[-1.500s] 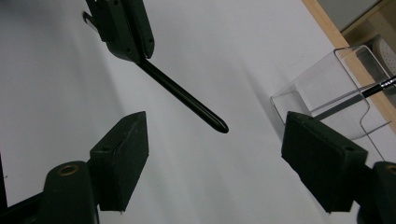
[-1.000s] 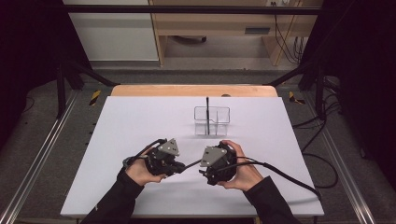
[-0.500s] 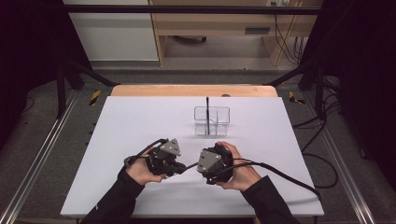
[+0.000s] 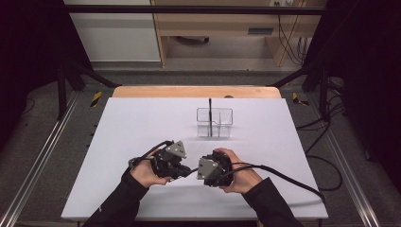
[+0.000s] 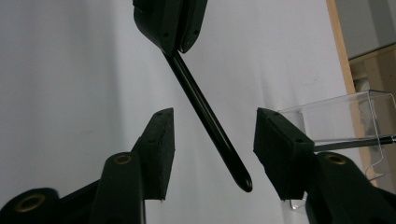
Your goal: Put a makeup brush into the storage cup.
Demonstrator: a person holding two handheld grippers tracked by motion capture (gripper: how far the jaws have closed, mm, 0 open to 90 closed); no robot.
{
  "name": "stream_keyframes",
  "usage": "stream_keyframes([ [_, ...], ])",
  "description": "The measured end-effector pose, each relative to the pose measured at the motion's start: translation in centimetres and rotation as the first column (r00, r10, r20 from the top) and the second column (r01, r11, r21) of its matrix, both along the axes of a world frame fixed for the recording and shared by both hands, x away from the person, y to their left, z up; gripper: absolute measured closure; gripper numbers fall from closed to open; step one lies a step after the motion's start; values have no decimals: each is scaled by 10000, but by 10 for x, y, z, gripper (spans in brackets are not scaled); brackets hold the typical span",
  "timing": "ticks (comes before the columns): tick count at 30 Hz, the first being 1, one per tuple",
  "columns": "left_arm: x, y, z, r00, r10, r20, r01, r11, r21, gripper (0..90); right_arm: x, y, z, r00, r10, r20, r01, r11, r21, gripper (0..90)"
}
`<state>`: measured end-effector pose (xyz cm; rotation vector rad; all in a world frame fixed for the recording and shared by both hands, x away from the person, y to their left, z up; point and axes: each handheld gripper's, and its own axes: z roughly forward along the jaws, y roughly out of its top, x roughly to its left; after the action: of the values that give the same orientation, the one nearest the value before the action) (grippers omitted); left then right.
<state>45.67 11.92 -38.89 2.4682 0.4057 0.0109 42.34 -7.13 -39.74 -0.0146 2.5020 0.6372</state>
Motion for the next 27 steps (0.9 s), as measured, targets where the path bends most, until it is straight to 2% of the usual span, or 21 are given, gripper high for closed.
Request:
stream_keyframes([
  [7, -1, -5, 3, 10000, -24, -26, 24, 10000, 0, 835, 0, 2, 0, 9999, 77, -64, -78, 9997, -219, 551],
  [12, 0, -7, 3, 10000, -55, -74, 56, 10000, 58, 835, 0, 3, -2, 9998, 202, 85, -197, 9983, -544, 582],
  [21, -1, -9, 2, 9998, -118, -185, 119, 9999, 58, 835, -1, 6, -5, 9978, 637, 194, -617, 9938, -920, 702],
  [24, -2, -9, 2, 9997, -140, -182, 141, 9999, 77, 835, -1, 6, -4, 9983, 577, 122, -561, 9932, -1017, 747],
  [27, -1, -9, 2, 9997, -180, -179, 182, 9998, 87, 835, -1, 6, -5, 9982, 596, 87, -583, 9924, -1079, 755],
])
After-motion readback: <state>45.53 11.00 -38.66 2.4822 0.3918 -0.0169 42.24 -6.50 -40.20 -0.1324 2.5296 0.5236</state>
